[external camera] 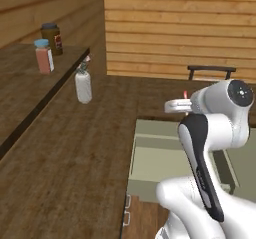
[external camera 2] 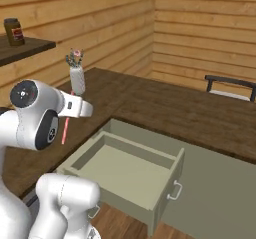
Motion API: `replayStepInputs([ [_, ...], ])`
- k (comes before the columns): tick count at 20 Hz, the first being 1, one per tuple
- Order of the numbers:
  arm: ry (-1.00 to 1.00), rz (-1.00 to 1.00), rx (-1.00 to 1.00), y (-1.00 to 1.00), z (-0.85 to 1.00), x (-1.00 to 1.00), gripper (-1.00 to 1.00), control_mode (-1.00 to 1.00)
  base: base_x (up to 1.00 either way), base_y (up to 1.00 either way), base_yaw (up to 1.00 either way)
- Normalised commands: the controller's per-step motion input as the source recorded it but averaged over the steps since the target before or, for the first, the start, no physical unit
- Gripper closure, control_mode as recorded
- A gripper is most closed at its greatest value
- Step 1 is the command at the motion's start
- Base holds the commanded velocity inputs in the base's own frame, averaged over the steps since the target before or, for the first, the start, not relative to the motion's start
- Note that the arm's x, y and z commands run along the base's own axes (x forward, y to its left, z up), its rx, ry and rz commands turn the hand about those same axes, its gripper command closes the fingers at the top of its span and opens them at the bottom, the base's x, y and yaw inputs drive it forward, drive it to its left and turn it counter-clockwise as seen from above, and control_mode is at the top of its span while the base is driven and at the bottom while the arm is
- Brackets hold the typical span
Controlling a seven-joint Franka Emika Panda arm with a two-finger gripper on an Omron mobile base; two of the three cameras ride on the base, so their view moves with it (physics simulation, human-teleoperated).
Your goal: Take a straw from the drawer in front and place it inside the glass cup on the dining counter.
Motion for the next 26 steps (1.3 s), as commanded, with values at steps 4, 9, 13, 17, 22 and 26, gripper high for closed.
replayStepInputs([
  [4, 0.0, 0.0, 0.0, 0.0, 0.0, 0.0, 1.0, 1.0, -1.0, -0.2, -0.07],
  [9, 0.0, 0.0, 0.0, 0.0, 0.0, 0.0, 1.0, 1.0, -0.63, -0.88, -0.14],
  [13, 0.0, 0.0, 0.0, 0.0, 0.0, 0.0, 1.0, 1.0, -0.02, -1.0, -0.19],
  [17, 0.0, 0.0, 0.0, 0.0, 0.0, 0.0, 1.0, 1.0, 0.06, -1.0, -0.32],
  [22, 0.0, 0.0, 0.0, 0.0, 0.0, 0.0, 1.0, 1.0, 0.15, -1.0, -0.31],
  [26, 0.0, 0.0, 0.0, 0.0, 0.0, 0.0, 1.0, 1.0, 0.2, -1.0, -0.27],
])
